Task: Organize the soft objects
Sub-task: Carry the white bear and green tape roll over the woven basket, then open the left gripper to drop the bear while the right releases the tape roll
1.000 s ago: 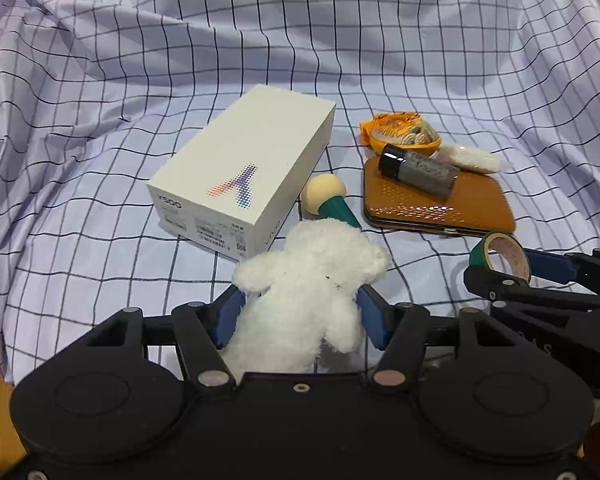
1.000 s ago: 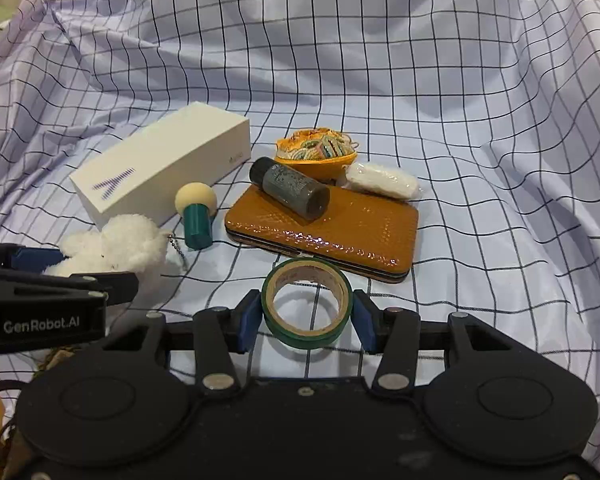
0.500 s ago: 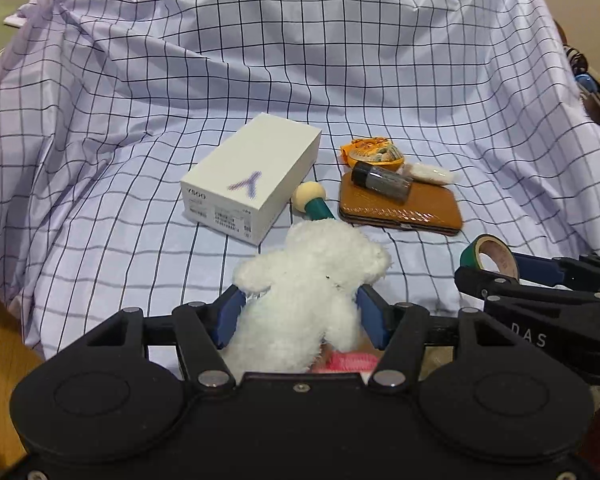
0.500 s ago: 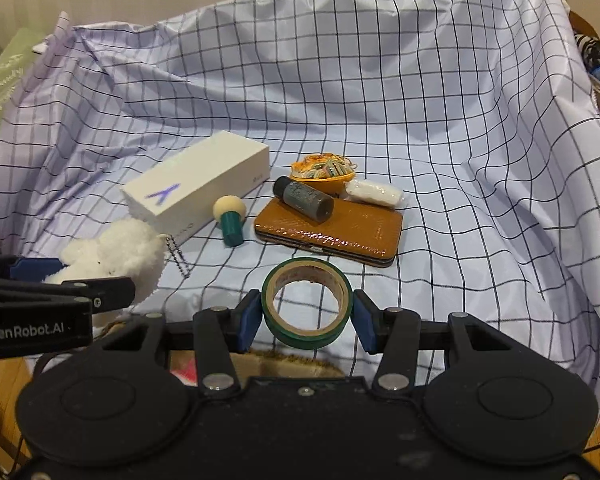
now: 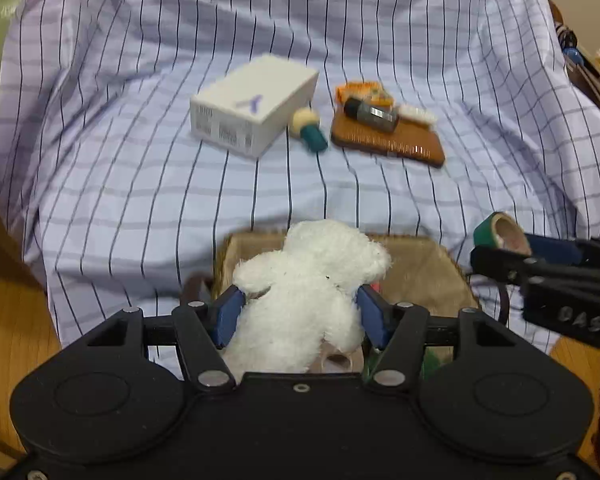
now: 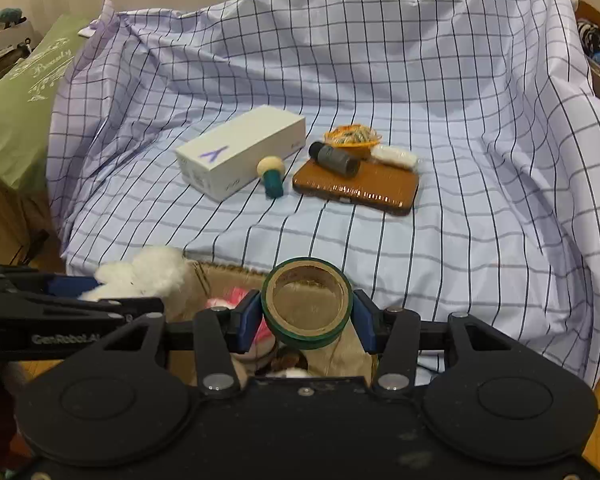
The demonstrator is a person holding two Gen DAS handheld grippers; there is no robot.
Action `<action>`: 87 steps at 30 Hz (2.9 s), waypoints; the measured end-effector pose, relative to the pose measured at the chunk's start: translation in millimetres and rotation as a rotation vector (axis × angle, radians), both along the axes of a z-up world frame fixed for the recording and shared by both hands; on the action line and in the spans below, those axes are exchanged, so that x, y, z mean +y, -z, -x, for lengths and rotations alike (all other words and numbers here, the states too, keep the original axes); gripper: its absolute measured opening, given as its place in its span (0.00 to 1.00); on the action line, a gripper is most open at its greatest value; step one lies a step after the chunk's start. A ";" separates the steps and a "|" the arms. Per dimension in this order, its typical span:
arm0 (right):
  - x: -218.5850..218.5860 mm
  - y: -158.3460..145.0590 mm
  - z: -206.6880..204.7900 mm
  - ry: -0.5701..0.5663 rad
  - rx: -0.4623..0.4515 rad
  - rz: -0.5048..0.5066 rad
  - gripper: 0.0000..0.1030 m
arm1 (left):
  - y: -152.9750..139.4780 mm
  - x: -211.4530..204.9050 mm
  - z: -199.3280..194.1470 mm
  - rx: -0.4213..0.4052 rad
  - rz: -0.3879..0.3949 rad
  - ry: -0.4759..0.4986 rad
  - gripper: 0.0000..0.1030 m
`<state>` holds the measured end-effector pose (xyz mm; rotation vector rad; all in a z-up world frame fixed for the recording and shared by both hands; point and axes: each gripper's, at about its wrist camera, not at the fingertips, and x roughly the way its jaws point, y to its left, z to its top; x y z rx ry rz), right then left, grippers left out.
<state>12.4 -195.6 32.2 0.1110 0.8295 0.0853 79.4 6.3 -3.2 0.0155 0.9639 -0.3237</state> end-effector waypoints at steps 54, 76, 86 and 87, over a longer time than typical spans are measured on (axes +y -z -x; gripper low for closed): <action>6.2 28.5 1.8 -0.114 0.196 -0.020 0.47 | 23.2 1.3 -5.9 0.153 -0.033 0.018 0.62; 5.4 27.3 0.0 -0.109 0.192 -0.028 0.49 | 23.5 -1.4 -6.5 0.154 -0.032 0.030 0.62; 5.4 28.0 -0.3 -0.109 0.192 -0.027 0.50 | 22.3 -3.1 -6.7 0.152 -0.035 0.034 0.62; 5.2 28.1 -0.7 -0.108 0.192 -0.028 0.50 | 20.9 -3.4 -7.2 0.152 -0.035 0.035 0.62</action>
